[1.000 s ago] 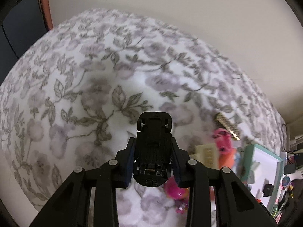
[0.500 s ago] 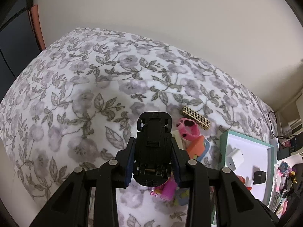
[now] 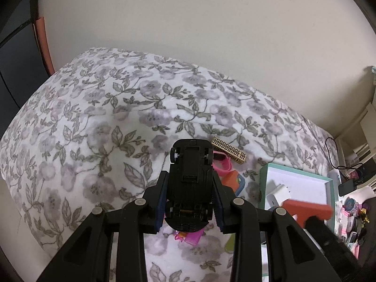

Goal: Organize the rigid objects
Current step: 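Lift the orange-blue toy with the right tool while the left tool holds the car, then lower the orange-blue toy and black car into the tray and open both tools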

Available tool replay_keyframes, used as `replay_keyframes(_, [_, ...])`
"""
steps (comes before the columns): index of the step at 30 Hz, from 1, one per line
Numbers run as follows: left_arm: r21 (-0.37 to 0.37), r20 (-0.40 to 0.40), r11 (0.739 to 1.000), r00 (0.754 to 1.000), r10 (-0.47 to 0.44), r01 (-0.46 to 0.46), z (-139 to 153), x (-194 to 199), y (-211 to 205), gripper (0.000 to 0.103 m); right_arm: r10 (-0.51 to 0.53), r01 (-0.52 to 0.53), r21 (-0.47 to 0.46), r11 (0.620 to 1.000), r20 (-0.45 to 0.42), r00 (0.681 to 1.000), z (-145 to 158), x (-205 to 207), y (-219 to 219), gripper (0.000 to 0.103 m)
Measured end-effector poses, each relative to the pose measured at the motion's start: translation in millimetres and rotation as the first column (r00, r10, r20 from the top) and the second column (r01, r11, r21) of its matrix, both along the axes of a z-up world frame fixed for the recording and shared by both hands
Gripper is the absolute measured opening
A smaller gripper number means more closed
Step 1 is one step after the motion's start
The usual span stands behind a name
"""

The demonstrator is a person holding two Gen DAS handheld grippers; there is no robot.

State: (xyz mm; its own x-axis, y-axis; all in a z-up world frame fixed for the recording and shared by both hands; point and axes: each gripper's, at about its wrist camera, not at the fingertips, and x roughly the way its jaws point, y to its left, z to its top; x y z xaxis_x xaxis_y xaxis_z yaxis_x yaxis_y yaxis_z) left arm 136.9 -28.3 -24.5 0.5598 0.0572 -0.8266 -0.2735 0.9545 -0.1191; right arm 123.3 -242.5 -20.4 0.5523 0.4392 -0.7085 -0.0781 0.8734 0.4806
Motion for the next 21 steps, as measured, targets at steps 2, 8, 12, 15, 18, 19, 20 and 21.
replay_keyframes(2, [0.000,0.008,1.000,1.000,-0.004,0.004,2,-1,-2,0.036,-0.021,0.022,-0.014,1.000,0.032,0.999,10,-2,-7,0.022])
replay_keyframes(8, [0.011,0.036,0.999,0.998,-0.048,0.048,11,-4,-22,0.036,-0.117,0.129,-0.094,0.987,0.128,0.985,38,-11,-41,0.022])
replay_keyframes(12, [0.030,0.040,0.995,0.995,-0.094,0.093,13,-4,-42,0.036,-0.189,0.209,-0.125,0.970,0.154,0.970,45,-15,-69,0.022])
replay_keyframes(15, [0.040,0.034,0.991,0.991,-0.132,0.130,13,-4,-59,0.036,-0.243,0.261,-0.108,0.959,0.152,0.958,46,-17,-94,0.022])
replay_keyframes(18, [0.047,0.024,0.981,0.982,-0.187,0.186,12,-3,-85,0.036,-0.291,0.311,-0.129,0.942,0.154,0.944,45,-22,-113,0.022])
replay_keyframes(19, [0.048,0.022,0.979,0.979,-0.201,0.200,12,-3,-92,0.036,-0.307,0.329,-0.148,0.933,0.156,0.939,44,-23,-119,0.022])
replay_keyframes(20, [0.050,0.018,0.975,0.976,-0.218,0.217,11,-3,-101,0.036,-0.322,0.346,-0.165,0.924,0.155,0.934,43,-24,-124,0.022])
replay_keyframes(21, [0.052,0.012,0.969,0.970,-0.242,0.241,9,-3,-112,0.036,-0.334,0.358,-0.180,0.916,0.153,0.930,42,-25,-130,0.022])
